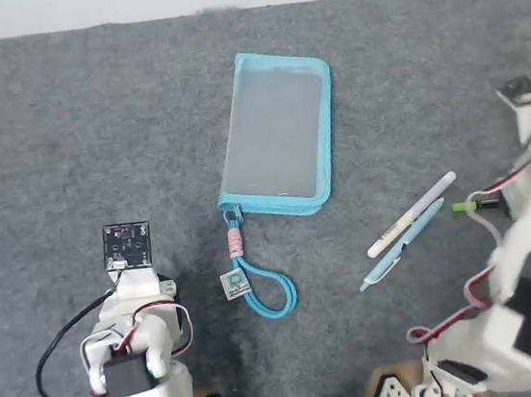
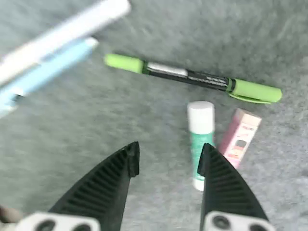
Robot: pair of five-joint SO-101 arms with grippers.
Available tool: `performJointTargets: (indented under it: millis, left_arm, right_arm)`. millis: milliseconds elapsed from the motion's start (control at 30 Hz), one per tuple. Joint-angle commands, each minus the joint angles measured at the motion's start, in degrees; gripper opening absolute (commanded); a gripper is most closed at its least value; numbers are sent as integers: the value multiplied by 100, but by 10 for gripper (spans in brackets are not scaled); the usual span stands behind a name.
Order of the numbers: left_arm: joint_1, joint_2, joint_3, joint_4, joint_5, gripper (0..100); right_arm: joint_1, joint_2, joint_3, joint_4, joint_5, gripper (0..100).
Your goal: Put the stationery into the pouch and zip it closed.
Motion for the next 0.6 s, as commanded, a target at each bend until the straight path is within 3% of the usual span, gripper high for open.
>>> performJointTargets:
  millis: [0,167,267,467,567]
  left_arm:
    - [-18,-123,-40,18,35,47]
    - [-18,-123,-40,18,35,47]
    - [-18,-123,-40,18,35,47]
    - [-18,-123,-40,18,35,47]
    - [-18,-123,-40,18,35,47]
  right_arm:
    - [-813,-523,-202,365,-1073,194]
    - [-2343,-13,53,338,-3525,194]
    - [-2862,444,299,-57,-4589,194]
    - [-3029,963,519,-1138,-5741,105]
    - [-3099,1130,527,-1226,-5873,139]
